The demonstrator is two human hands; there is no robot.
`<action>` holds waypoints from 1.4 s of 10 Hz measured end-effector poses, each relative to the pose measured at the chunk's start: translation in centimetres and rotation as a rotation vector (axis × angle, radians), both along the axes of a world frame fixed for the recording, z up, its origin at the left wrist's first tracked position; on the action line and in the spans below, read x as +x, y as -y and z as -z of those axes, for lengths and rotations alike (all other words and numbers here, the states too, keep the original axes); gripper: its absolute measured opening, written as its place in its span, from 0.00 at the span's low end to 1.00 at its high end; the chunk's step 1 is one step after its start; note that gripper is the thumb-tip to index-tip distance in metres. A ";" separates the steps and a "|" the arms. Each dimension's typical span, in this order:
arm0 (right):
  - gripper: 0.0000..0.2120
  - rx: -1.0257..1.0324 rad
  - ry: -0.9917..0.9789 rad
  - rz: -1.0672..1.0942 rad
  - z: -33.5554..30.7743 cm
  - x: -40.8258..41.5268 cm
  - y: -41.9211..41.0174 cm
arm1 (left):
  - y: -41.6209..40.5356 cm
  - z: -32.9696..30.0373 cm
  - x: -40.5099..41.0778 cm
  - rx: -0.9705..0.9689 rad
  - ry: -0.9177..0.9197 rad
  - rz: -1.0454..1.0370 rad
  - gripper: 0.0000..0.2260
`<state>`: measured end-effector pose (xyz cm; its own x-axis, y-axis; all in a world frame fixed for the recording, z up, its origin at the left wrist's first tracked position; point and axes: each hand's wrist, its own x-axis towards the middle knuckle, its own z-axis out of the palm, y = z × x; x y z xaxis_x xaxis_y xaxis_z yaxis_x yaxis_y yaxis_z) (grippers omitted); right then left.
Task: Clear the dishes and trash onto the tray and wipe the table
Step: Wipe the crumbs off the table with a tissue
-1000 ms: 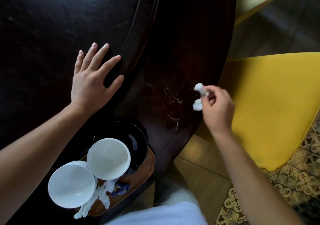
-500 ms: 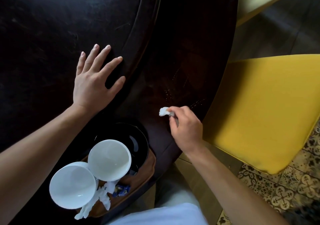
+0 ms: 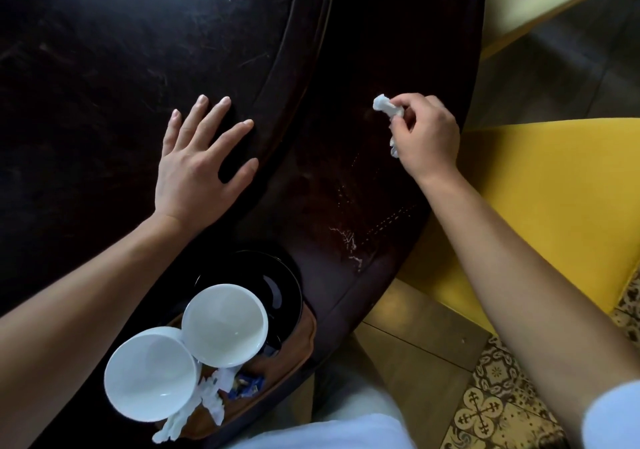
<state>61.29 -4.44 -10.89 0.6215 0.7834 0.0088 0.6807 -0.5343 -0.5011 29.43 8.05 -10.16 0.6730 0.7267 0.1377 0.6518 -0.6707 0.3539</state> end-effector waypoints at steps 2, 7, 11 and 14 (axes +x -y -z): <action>0.11 -0.037 -0.009 -0.152 0.8 -3.1 0.8 | -0.1 0.0 0.0 0.002 -0.004 -0.003 0.23; 0.08 0.033 -0.114 -0.172 -1.1 -5.5 7.6 | 0.0 0.1 0.0 0.014 0.001 -0.003 0.22; 0.16 -0.059 0.018 -0.083 0.0 1.0 -0.8 | 0.1 0.0 0.0 0.000 -0.008 -0.006 0.22; 0.15 -0.091 0.032 -0.178 0.4 0.0 1.0 | 0.0 -0.1 0.1 -0.001 -0.004 -0.007 0.22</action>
